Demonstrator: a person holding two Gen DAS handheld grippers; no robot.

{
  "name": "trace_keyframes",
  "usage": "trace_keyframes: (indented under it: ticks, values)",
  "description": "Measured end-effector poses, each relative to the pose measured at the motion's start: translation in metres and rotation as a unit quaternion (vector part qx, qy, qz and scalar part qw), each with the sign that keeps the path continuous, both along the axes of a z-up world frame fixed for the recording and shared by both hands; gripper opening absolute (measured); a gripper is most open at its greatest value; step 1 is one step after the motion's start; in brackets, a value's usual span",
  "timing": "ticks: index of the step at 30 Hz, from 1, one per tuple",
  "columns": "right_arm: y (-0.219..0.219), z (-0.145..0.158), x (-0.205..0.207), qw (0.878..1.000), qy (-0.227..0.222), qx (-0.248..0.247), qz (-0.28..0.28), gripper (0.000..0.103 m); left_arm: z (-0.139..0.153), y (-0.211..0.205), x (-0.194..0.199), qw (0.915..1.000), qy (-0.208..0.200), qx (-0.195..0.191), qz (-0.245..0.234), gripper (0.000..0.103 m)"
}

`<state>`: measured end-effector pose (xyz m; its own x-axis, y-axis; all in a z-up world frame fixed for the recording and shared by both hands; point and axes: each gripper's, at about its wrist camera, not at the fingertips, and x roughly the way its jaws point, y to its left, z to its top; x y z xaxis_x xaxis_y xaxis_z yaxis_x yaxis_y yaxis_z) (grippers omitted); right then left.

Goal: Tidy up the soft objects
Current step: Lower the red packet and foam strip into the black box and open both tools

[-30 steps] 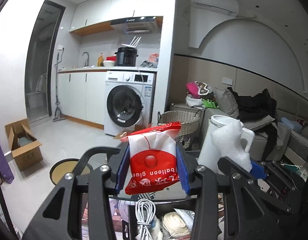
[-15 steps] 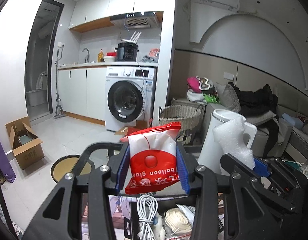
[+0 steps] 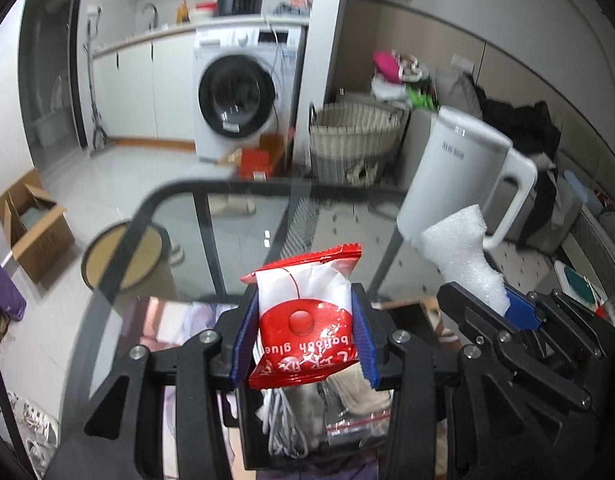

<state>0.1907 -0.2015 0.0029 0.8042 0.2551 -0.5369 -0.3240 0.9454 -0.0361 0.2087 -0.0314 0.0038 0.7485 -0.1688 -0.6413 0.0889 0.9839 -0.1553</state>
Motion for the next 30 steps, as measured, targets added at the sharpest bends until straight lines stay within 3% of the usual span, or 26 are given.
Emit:
trace_keyframes:
  ticks: [5,10,13,14,16,19,21,24,30]
  values:
    - [0.003,-0.020,0.015,0.998,0.062,-0.018,0.005,0.022,-0.020,-0.010,0.009,0.9986,0.050,0.015,0.000,0.042]
    - [0.006,-0.040,0.025,0.993,0.115,-0.039,0.004,0.022,-0.040,-0.012,0.021,0.9936,0.112,0.006,-0.010,0.042]
    - [0.006,-0.057,0.034,0.986,0.161,-0.043,0.001,0.037,-0.046,-0.020,0.018,0.9915,0.127,0.019,-0.025,0.044]
    - [0.006,-0.060,0.035,0.985,0.169,-0.040,-0.001,0.048,-0.046,-0.023,0.018,0.9912,0.127,0.026,-0.028,0.044]
    - [0.005,-0.065,0.036,0.983,0.182,-0.034,-0.006,0.051,-0.047,-0.027,0.016,0.9905,0.127,0.041,-0.031,0.045]
    - [0.003,-0.067,0.036,0.983,0.183,-0.023,-0.008,0.053,-0.047,-0.027,0.016,0.9912,0.127,0.023,-0.027,0.047]
    - [-0.001,-0.062,0.034,0.984,0.175,-0.019,-0.013,0.061,-0.043,-0.023,0.013,0.9925,0.118,0.009,-0.028,0.057]
    - [-0.006,-0.052,0.030,0.987,0.159,-0.009,-0.019,0.074,-0.032,-0.020,0.005,0.9952,0.093,0.008,-0.031,0.057]
    - [-0.009,-0.033,0.011,0.992,0.127,0.000,-0.013,0.074,-0.008,-0.012,-0.013,0.9983,0.047,0.007,-0.034,0.058]
